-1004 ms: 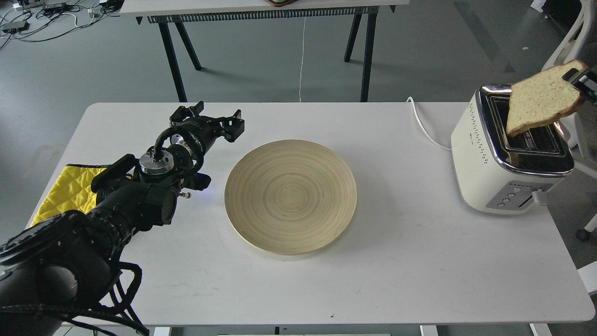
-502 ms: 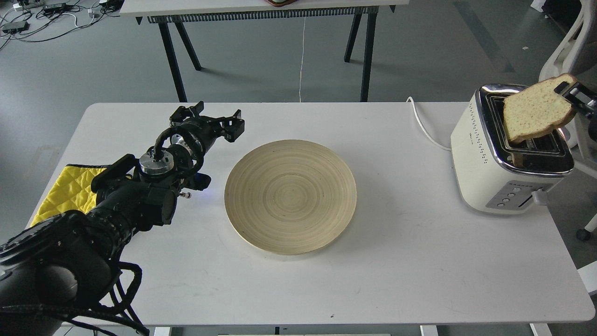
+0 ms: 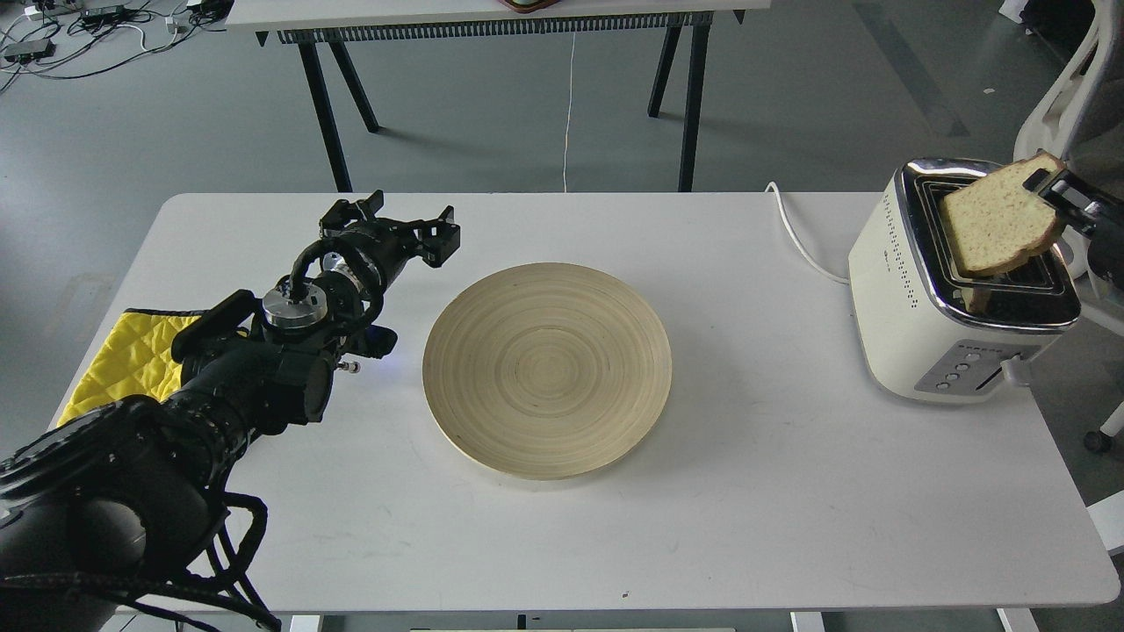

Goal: Put bread in toaster with right arm

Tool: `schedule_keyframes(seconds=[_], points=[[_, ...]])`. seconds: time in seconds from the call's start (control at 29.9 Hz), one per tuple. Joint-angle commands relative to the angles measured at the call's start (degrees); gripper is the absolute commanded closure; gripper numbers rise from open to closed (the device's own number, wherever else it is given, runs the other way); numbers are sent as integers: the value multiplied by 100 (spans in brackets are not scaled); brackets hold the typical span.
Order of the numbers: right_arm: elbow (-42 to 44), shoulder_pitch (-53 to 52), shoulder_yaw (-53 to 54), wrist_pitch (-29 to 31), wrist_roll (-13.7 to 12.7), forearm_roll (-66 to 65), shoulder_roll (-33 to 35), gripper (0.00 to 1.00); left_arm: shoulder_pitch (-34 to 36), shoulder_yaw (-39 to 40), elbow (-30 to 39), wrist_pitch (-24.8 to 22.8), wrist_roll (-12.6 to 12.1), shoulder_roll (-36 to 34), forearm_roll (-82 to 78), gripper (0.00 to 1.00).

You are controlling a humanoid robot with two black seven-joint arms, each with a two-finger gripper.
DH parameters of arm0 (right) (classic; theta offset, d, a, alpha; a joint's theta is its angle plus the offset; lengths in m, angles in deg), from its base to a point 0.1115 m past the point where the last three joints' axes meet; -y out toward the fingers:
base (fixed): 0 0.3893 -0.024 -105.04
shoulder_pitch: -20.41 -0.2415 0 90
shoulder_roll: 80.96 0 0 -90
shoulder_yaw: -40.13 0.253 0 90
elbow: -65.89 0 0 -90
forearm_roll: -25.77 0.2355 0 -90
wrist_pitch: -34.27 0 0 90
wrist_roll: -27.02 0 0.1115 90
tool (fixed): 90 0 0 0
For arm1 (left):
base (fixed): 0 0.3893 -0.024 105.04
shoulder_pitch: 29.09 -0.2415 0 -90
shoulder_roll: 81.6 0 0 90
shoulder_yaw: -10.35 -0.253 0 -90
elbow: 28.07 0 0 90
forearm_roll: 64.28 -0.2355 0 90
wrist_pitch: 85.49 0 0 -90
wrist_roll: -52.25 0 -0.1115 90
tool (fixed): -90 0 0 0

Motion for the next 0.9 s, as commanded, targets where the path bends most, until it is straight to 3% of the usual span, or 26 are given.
schedule_keyframes(seconds=[0.0,0.33,0.4,0.57,0.87], points=[[7,56,3,-19,-3,17,-71,75,0,0,0,0,0,0,-4,0],[50,48,47,-81,-3,70,-71,24,0,0,0,0,0,0,-4,0],[50,48,47,-63,-12,70,-71,0,0,0,0,0,0,0,-4,0],[-37,-49,274,-81,-12,114,-62,0,0,0,0,0,0,0,-4,0],[-495,4,1847,-90,41,1386,-359,0,0,0,0,0,0,0,-4,0]])
